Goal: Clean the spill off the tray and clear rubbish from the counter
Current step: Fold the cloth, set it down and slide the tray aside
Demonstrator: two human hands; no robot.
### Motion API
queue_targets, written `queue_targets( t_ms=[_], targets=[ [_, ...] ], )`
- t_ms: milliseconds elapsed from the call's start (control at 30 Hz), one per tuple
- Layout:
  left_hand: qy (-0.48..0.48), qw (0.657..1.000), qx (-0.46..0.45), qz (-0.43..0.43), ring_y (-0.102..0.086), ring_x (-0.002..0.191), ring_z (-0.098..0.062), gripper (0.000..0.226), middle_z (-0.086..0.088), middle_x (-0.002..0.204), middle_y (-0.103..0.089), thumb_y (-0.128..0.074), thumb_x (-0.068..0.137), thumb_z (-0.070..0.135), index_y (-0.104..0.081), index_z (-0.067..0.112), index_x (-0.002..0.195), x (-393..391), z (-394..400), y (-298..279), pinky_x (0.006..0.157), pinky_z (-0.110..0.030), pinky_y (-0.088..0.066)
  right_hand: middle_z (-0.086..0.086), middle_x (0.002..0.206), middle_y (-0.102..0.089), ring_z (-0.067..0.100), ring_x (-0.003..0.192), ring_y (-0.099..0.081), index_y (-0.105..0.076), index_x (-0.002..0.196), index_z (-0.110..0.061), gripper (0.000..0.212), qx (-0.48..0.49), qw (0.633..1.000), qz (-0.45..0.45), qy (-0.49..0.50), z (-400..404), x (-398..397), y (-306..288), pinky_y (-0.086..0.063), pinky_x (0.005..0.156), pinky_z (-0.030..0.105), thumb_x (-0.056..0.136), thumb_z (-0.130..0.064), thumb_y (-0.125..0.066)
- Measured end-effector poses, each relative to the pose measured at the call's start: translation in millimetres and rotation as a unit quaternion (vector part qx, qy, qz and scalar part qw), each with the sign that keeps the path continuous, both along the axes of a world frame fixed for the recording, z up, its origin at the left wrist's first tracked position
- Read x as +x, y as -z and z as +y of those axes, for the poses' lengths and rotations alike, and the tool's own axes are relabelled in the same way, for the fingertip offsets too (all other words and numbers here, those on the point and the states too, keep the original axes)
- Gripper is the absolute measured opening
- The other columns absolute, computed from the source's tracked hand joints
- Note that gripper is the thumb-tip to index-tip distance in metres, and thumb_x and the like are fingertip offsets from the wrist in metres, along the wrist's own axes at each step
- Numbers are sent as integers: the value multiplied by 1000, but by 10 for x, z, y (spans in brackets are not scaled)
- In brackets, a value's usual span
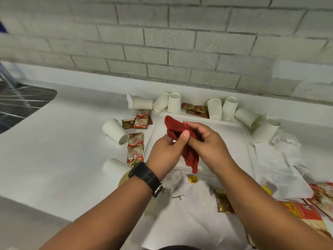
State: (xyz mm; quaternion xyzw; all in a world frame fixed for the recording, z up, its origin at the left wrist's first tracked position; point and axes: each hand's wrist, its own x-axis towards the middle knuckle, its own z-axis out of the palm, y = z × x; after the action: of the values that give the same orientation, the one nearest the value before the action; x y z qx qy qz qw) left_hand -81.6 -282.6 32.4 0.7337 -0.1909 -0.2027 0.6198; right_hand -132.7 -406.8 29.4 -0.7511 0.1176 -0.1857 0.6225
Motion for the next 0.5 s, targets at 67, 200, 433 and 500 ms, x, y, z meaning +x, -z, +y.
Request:
queue_targets(
  t_ms=[67, 200, 433, 500],
  targets=[
    [-22, 1000, -8, -4, -68, 99, -19, 62, 0, 99, -73, -52, 66, 81, -68, 31, 99, 23, 178, -72, 90, -51, -52, -11, 103, -71, -1, 91, -66, -67, 107, -38, 26, -14, 1000, -11, -17, 179, 68, -85, -51, 75, 15, 88, -21, -67],
    [-39, 997, -67, 4, -69, 96, -15, 26, -1, 98, -73, -53, 92, 45, -69, 25, 95, 195, 595, -240, 84, -36, -56, -8, 91, -74, 8, 86, -70, -72, 100, -25, 17, 26, 998, -39, -43, 527, 290, -254, -55, 78, 25, 87, -16, -68],
    [-78, 993, -83, 9, -60, 66, -17, 24, 1, 66, -61, -48, 96, 19, -66, 17, 81, 802, 1803, -495, 64, -33, -55, 10, 83, -66, 23, 79, -61, -67, 82, -19, 16, 223, 968, -47, -100, 1366, 884, -381, -49, 80, 38, 89, -6, -61],
    [-104, 991, -78, 15, -61, 65, -15, 22, 1, 69, -64, -48, 96, 18, -67, 16, 84, 907, 2058, -493, 62, -29, -51, 10, 84, -66, 24, 81, -61, -66, 85, -17, 12, 247, 960, -18, -131, 1605, 994, -348, -48, 81, 38, 87, -6, -63]
  ],
)
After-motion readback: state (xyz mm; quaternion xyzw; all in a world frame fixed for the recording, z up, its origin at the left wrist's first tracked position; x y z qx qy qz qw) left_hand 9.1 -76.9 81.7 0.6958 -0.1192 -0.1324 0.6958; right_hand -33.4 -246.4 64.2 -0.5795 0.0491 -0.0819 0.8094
